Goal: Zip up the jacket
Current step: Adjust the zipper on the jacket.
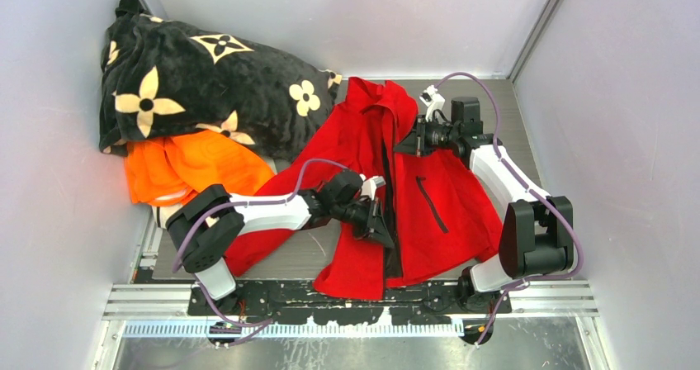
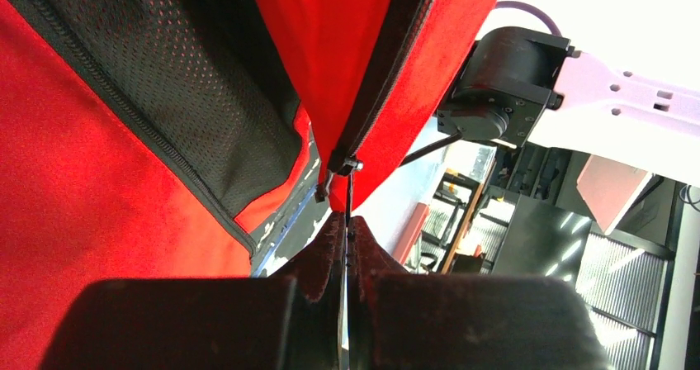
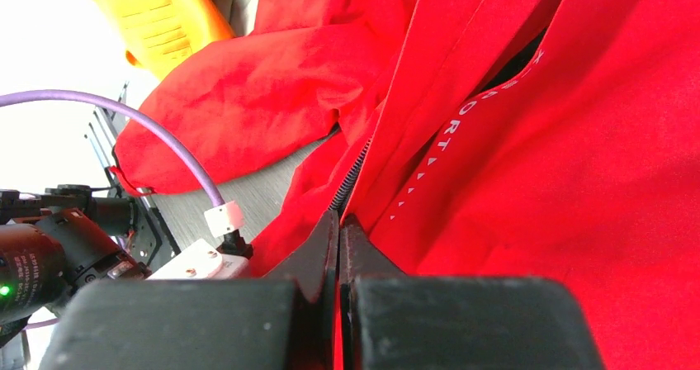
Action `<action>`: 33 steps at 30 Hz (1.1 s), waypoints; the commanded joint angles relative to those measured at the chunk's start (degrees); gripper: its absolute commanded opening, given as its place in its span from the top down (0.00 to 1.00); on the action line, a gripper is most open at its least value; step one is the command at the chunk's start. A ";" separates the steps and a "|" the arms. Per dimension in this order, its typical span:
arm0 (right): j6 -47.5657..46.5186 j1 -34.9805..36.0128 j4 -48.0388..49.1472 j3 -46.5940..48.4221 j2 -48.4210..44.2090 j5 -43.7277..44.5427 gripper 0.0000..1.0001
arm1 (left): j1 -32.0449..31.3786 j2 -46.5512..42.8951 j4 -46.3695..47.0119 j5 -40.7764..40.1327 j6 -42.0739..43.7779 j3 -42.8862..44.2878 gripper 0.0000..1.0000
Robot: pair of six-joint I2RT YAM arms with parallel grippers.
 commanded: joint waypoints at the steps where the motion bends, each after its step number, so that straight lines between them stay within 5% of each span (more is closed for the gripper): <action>1: -0.85 -0.38 2.93 1.03 -0.88 -1.04 0.99 | -1.33 -2.83 -1.99 2.20 1.13 -0.28 1.00; 33: 1.26 -1.43 4.00 1.03 -2.91 -1.01 0.99 | -5.36 1.18 -1.86 3.63 0.15 -2.13 1.00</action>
